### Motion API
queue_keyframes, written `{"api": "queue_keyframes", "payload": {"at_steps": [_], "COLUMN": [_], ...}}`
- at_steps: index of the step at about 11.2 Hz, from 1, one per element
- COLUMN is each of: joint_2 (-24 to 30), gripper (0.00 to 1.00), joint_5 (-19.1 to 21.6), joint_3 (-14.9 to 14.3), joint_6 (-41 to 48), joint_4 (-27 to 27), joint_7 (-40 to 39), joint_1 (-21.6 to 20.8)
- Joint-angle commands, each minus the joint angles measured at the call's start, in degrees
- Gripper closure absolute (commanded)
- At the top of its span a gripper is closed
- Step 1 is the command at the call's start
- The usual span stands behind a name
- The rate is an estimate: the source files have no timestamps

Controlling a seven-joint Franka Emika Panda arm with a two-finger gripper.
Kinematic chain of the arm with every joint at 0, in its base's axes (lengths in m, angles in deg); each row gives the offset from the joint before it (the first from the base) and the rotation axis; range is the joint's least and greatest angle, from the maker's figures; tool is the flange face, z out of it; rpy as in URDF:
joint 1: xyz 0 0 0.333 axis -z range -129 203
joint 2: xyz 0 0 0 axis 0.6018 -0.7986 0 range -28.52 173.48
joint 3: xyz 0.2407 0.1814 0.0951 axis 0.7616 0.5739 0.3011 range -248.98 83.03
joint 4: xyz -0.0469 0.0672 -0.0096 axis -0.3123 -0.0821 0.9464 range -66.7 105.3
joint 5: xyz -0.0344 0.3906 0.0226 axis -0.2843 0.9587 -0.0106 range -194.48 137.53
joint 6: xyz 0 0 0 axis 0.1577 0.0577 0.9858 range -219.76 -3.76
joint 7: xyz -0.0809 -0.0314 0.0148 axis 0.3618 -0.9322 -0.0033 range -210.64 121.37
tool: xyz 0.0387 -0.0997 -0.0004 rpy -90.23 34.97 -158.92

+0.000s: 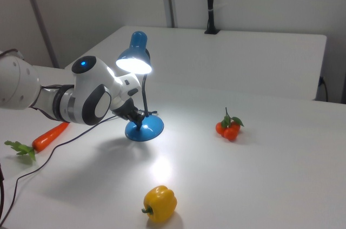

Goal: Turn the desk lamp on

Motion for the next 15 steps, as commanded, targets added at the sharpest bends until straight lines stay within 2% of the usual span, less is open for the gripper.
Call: {"api": "queue_keyframes", "payload": {"at_steps": [1,3,5,10,11,13,15], "joint_2": [-0.2,1.6,3.7,14.1,16.0,17.3,18.1], "gripper": [1.0,1.0,1.0,1.0,1.0,1.0,1.0], "joint_5": [0.2,0.2,0.2,0.1,0.1,0.1,0.1], "joint_3": [-0.4,-0.4,-0.4,-0.3,0.0,0.1,0.3], "joint_6": [-1.0,0.3,6.1,32.1,37.7,49.9,57.0], "joint_4": [-0.1,0.2,0.2,-0.4,-1.6,-7.8,-12.6], "joint_7": [0.7,1.6,2.7,2.8,2.8,2.8,2.8], "joint_1": [-0.3,-0.3,-0.6,-0.9,-1.0,-1.0,-1.0]}}
